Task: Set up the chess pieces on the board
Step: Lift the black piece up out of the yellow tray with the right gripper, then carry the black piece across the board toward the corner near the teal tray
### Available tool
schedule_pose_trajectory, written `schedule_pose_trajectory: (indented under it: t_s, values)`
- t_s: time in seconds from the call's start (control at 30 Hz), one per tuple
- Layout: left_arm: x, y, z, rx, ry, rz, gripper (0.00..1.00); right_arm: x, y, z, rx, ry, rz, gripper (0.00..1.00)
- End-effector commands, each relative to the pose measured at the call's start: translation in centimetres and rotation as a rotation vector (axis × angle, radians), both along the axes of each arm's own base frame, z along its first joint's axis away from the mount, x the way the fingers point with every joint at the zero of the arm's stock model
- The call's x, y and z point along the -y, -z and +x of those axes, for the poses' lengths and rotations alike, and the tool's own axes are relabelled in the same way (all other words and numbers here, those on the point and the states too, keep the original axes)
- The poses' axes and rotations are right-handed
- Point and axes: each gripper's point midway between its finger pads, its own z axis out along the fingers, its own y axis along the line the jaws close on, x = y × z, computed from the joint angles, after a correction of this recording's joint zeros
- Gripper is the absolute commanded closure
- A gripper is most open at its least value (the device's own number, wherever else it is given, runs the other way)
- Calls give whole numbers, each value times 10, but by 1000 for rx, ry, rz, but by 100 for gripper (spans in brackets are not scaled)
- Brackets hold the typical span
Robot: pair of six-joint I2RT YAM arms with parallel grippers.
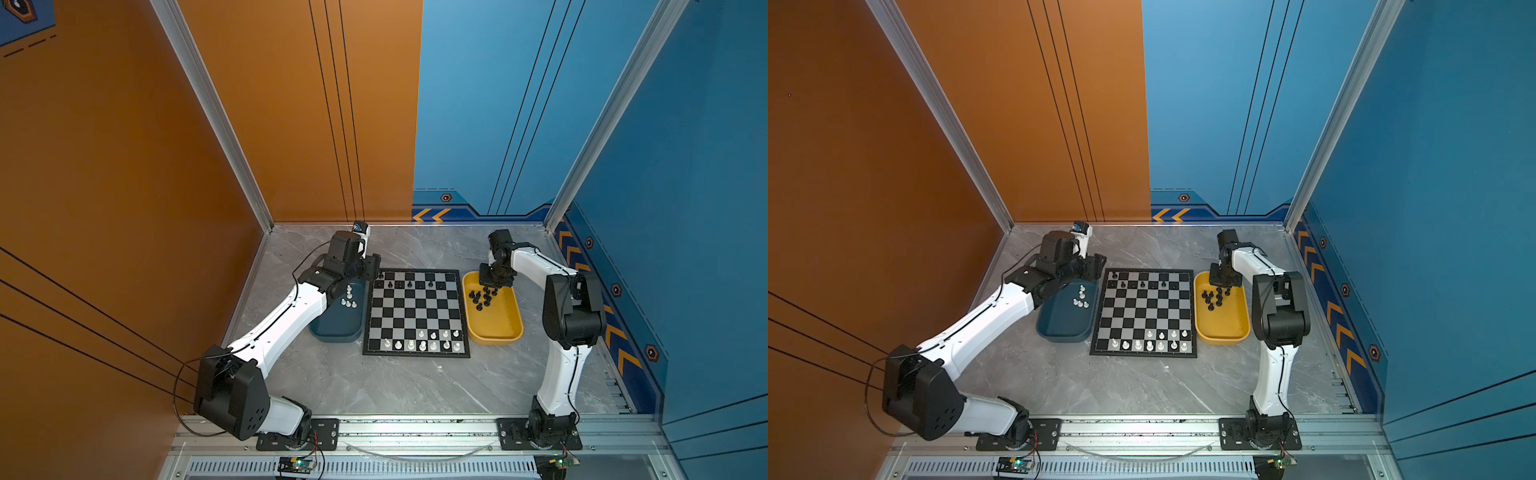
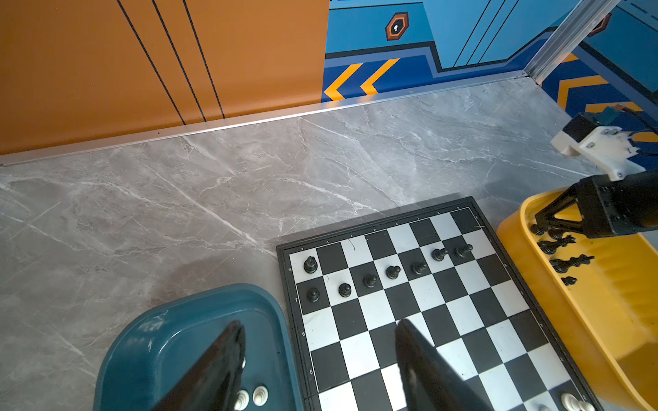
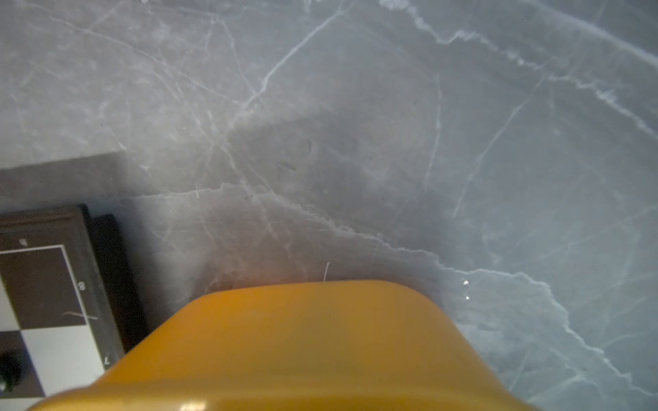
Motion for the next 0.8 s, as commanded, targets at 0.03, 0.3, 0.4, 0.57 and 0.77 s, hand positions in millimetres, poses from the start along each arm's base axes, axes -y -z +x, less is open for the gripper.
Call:
schedule_pose_trajectory:
  t_s: [0.03,0.3,0.4,0.57,0.77]
  values:
    - [1,-5,-1,5,3,-1,31,1,-23,-3,20,4,-29,100]
    - [-1,-3,-3,10,7,-2,31,-3,-70,-15,81,-11,-79,100]
    - [-3,-3,-5,15,8,-8,32,-7,-94,-20,130,-13,-103,100]
    - [-10,0,-8,23,0,-20,31,-28,-131,-29,194,-37,-114,100]
    - [-20,1,-14,29,-15,-38,31,-93,-150,-33,226,-162,-131,100]
